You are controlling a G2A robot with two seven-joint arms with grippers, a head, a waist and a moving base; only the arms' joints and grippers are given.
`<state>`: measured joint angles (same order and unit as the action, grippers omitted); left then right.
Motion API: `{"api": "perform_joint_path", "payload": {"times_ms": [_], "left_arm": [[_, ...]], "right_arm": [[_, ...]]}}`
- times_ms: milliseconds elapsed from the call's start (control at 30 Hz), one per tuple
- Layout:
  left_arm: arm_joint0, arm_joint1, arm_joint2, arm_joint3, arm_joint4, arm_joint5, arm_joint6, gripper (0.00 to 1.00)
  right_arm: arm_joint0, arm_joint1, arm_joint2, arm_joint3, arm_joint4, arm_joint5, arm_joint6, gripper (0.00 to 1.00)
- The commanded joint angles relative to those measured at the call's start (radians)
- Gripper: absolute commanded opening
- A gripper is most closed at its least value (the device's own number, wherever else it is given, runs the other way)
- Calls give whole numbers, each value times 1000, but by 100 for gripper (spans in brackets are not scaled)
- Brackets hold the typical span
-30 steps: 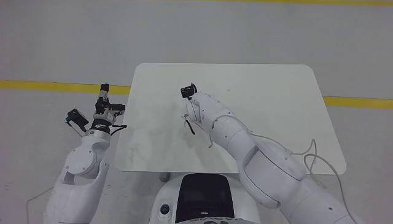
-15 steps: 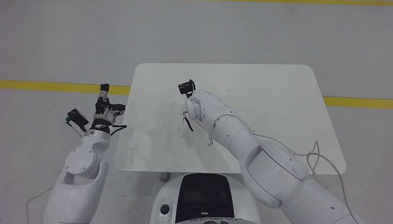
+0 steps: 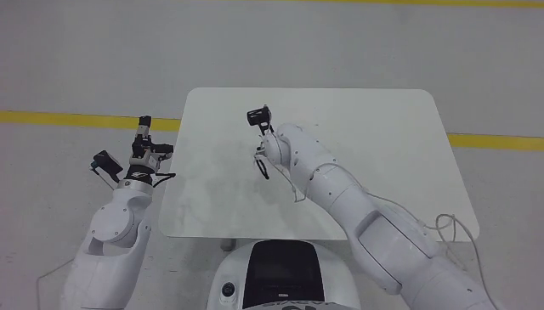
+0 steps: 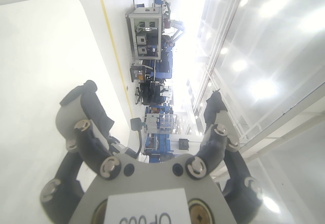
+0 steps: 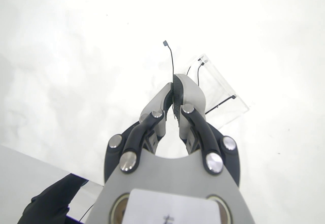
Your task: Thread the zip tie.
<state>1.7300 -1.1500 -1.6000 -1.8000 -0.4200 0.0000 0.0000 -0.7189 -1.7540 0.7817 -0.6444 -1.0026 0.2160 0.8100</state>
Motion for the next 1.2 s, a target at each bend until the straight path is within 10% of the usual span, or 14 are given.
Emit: {"api": "perform_joint_path", "payload": {"times_ms": [0, 100, 400, 833, 1167], "left_arm": [[0, 0, 0, 0, 0, 0, 0, 100], [0, 0, 0, 0, 0, 0, 0, 100], [0, 0, 0, 0, 0, 0, 0, 100], [0, 0, 0, 0, 0, 0, 0, 100], [0, 0, 0, 0, 0, 0, 0, 100]], "right_arm": [[-35, 24, 29, -80, -18, -9, 22, 0], [-100, 62, 80, -213, -49, -27, 62, 0], [-103, 62, 81, -213, -46, -30, 57, 0], [-225, 121, 255, -381, 139, -306, -11, 0], [-257, 130, 321, -400, 337, -368, 29, 0]]}}
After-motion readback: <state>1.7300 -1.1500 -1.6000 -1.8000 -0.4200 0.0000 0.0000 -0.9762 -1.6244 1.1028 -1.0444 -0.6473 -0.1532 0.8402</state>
